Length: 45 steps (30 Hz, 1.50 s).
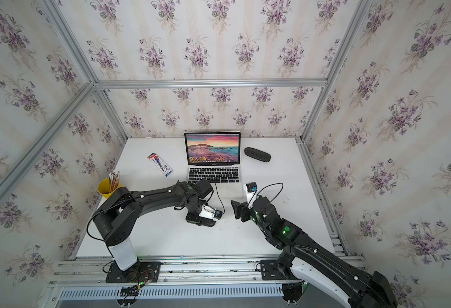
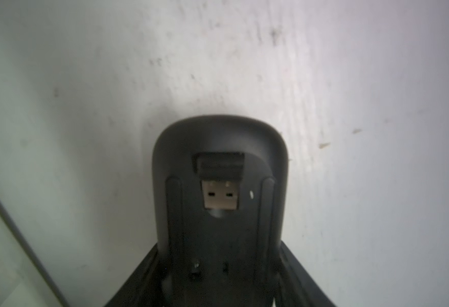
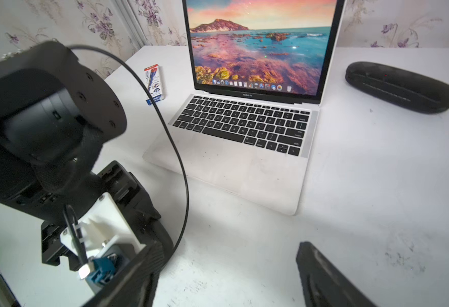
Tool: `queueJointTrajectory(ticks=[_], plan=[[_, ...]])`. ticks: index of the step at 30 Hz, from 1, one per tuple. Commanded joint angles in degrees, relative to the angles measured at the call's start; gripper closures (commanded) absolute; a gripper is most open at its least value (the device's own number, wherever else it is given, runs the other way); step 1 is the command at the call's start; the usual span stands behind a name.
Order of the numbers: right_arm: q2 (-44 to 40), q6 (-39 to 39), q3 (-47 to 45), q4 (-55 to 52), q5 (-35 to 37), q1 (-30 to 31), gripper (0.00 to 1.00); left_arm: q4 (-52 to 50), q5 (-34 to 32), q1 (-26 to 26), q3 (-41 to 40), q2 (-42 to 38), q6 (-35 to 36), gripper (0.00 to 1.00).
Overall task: Remove the wireless mouse receiver from the laptop
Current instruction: Insert the USB plug into the mouse.
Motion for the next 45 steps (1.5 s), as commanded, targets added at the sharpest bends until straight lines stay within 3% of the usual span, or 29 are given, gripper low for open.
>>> queueJointTrajectory(ticks=[1, 10, 19, 26, 35, 45], plan=[[-1.61, 7.50, -3.42, 0.68, 0.48, -0.06, 0.23, -2.68, 1.46, -0.01, 3.30, 1.50, -8.76, 0.61], [-3.73, 13.87, -12.22, 9.04, -9.08, -0.75, 0.40, -1.35, 2.59, -1.64, 8.01, 3.65, -18.55, 0.59], [3.78, 19.05, -19.51, 26.97, -22.09, -6.47, 0.51, -1.20, 0.20, -4.52, 8.91, 6.51, -23.15, 0.59], [12.34, 20.26, -21.10, 37.80, -27.37, -8.05, 0.61, 0.60, -0.38, -5.19, 8.41, 8.29, -25.07, 0.59], [22.88, 19.42, -19.75, 45.69, -30.85, -8.07, 0.68, 2.31, 0.14, -5.83, 8.03, 9.38, -25.70, 0.59], [28.14, 18.45, -19.90, 52.62, -27.77, -8.06, 0.74, 3.56, 1.17, -6.66, 7.37, 9.60, -26.71, 0.59]])
